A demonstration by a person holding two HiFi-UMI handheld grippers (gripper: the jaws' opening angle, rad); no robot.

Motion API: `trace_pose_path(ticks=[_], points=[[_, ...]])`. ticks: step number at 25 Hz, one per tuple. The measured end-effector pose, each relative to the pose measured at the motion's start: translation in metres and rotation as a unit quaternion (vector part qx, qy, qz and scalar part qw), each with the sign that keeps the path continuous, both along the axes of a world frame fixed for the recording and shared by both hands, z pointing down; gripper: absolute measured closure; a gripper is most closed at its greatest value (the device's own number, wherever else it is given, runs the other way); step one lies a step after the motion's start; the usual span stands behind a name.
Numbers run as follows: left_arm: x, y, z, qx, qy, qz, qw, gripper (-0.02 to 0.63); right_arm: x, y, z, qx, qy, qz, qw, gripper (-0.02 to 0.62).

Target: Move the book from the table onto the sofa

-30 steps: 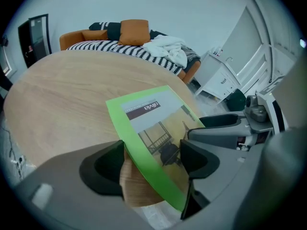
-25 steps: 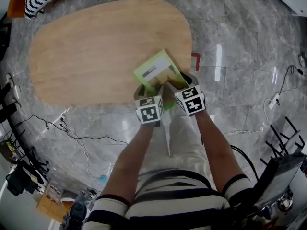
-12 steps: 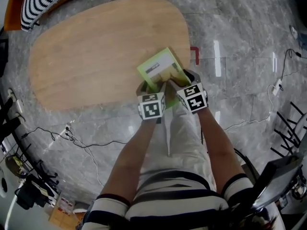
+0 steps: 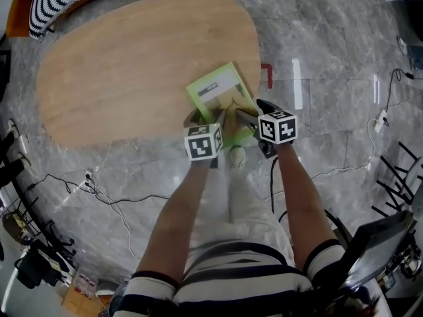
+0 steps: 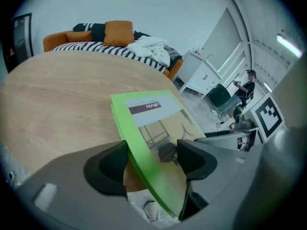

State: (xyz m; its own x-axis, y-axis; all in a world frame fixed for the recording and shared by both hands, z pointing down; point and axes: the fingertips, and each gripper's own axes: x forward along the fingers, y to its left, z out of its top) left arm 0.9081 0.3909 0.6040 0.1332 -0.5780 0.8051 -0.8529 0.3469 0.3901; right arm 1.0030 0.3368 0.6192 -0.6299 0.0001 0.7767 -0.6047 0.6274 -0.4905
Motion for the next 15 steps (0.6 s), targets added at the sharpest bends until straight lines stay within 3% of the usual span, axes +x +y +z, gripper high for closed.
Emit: trace_pose_path(ticks=[4,10,15], points=[[-0.001,-0.001,-0.001,0.014,-0.003,-0.018,0.9997,0.282,0.006,0.016,0.007,-0.090,-0.029,0.003,0.996,0.251],[-0.002,0.004,-0.003,0.030,0.001,-0.018,0.9994,0.287,0.012,0.028,-0.003,-0.109,-0.071,0.010,0.991,0.339],[-0.011,0.008,-0.018,0.064,0.006,-0.058,0.9962,0.325,0.013,0.034,-0.027,-0.126,-0.145,0.039,0.981,0.408]])
